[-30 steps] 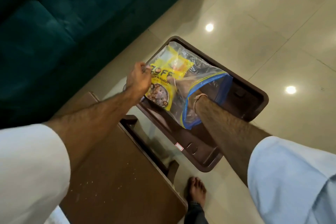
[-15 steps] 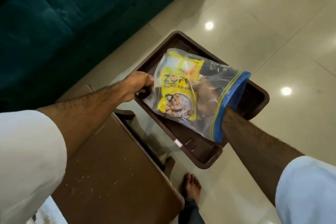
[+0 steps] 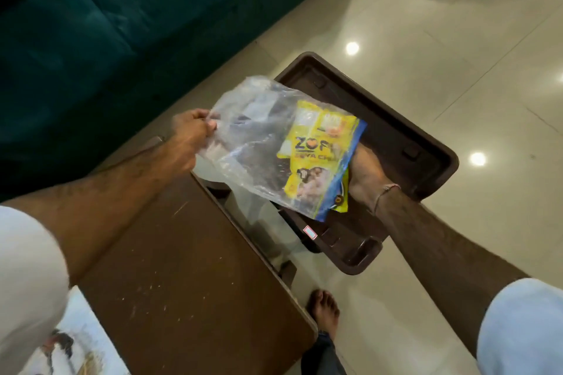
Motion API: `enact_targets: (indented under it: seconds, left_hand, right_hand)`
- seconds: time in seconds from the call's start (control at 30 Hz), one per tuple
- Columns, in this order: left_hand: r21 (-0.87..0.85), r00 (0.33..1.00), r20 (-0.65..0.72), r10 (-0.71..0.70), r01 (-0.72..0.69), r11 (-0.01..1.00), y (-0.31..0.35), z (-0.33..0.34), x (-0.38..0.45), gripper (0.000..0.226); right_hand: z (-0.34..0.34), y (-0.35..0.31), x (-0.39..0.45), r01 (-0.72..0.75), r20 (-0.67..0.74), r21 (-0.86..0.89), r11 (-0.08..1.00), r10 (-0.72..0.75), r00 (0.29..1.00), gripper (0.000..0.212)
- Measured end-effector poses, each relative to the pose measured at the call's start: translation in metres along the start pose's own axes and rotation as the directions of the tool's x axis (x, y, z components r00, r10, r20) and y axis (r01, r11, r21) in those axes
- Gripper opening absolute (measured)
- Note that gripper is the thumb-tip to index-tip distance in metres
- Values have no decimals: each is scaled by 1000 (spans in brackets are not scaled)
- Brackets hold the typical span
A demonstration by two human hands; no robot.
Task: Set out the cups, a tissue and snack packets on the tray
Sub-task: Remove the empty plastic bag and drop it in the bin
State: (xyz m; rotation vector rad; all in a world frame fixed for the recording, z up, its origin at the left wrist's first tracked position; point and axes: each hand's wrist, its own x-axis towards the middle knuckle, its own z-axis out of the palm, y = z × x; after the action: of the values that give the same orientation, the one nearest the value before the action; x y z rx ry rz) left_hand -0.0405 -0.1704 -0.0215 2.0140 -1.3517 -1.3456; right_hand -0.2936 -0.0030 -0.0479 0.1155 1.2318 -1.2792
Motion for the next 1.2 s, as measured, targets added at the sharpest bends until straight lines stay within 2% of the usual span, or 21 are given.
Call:
enact_targets:
  seconds: [0.1,0.2,0.3,0.37,0.43,0.5,0.57,0.6,0.67,0.73,0.77,0.83,0.9,0.97,1.0,1.07,1.13,1.2]
  left_hand:
    - [38,993,-116,36,-31,999,3,-36,7,19]
    - [35,985,-166,39,-34,999,3,-69,9,19]
    - [-12,983,-174,65,-69,998,6,-98,2,26]
    - [-75,990,-123,65,-75,994,10,-113,-4,27]
    - [-131,995,-37,91,-95,987,16,-129,-13,29]
    - [-161,989,50,140,-130,978,25,-143,-24,31]
    - [-173,968,153,200,-173,970,35,-155,-37,30]
    - [-173,951,205,230,-196,965,41,-162,-44,29]
    - [-154,917,286,277,-242,958,53,-179,-59,26]
    - [-129,885,340,318,-291,948,64,-199,-73,24]
    - [-129,872,354,339,-313,941,68,-211,-81,24]
    - [-144,861,345,375,-346,927,74,-243,-98,21]
    - [-161,878,288,381,-348,924,74,-276,-112,13]
    - [-202,921,123,370,-342,918,70,-316,-128,7]
    - [-226,939,9,345,-334,915,68,-337,-136,5]
    - [-323,950,-158,268,-306,895,63,-379,-156,25]
    - [-460,960,-173,219,-275,844,56,-425,-181,50]
    - [-586,971,-119,206,-236,775,48,-466,-205,61]
  right_hand:
    - [-6,3,8,80,-206,-234,969,-130,970,25]
    - [-17,5,11,95,-327,-468,879,-272,905,29]
    - [-23,8,10,52,-511,-473,880,-322,797,24]
    - [-22,4,6,21,-613,-458,889,-333,717,24]
    - [-12,0,-3,-29,-617,-572,820,-407,673,33]
    - [9,-4,-13,2,-462,-783,622,-583,668,39]
    - [39,-9,-23,157,-200,-897,413,-696,689,46]
    - [59,-13,-28,279,-59,-882,379,-677,733,52]
    - [106,-22,-41,462,218,-769,441,-499,839,69]
    - [153,-31,-52,503,422,-747,434,-274,864,80]
    - [176,-34,-61,502,474,-769,395,-174,863,78]
    - [220,-42,-82,513,525,-803,304,-46,850,57]
    - [257,-46,-106,540,569,-785,306,9,822,27]
    - [293,-46,-138,569,611,-752,334,29,791,13]
    - [312,-47,-155,572,627,-734,366,41,778,10]
    - [349,-47,-193,567,662,-691,448,79,745,11]
    - [389,-44,-234,593,717,-644,484,109,689,21]
    - [429,-41,-275,606,766,-584,540,118,633,29]
